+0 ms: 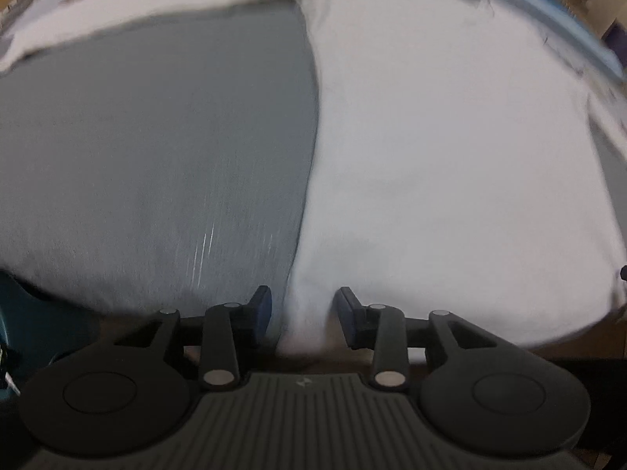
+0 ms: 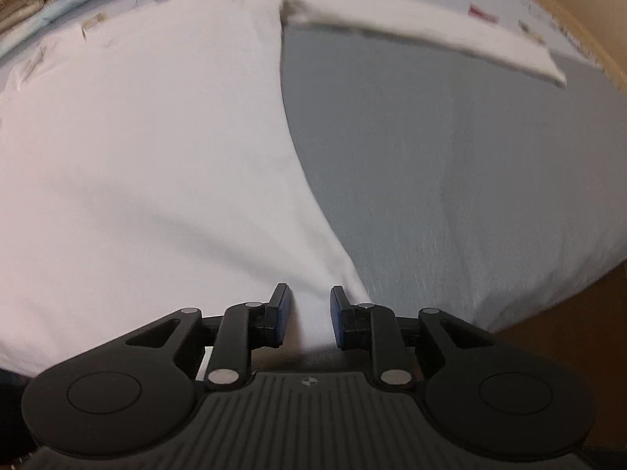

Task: Fold small clothes

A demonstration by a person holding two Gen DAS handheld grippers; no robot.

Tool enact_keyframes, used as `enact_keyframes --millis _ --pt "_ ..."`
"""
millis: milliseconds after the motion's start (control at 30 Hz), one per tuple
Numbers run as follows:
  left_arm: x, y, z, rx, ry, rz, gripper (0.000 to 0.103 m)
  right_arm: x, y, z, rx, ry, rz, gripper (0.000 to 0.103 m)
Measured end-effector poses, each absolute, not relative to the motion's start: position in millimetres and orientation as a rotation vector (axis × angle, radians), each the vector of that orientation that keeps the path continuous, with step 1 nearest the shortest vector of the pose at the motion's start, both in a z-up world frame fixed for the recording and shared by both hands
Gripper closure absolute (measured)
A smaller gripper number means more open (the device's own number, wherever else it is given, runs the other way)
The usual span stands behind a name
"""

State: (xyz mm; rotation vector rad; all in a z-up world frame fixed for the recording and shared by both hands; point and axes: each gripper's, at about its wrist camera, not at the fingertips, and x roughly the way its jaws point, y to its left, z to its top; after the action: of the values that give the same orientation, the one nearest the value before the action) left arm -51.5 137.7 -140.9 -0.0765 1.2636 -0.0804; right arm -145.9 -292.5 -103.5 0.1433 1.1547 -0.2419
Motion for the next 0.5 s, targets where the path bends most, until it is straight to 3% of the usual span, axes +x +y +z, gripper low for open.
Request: enact_keyframes --millis 267,300,400,500 --pt "7 170 -44 -0.159 0.8 -0.005 0.062 -143 -270 -56 0.238 0.886 -0.163 0.079" --pt "26 171 -35 -0.142 0.757 -0.004 0.06 -139 -265 -53 0.235 0.861 -0.159 0.079" --pt "61 185 -14 -0.071 0.701 0.053 0.037 -123 -249 -43 0.222 0.775 -0.13 0.079" --pt "93 213 -19 -0.073 0.706 0.114 0.034 -103 -238 -32 0.201 0.707 -0.097 0.079"
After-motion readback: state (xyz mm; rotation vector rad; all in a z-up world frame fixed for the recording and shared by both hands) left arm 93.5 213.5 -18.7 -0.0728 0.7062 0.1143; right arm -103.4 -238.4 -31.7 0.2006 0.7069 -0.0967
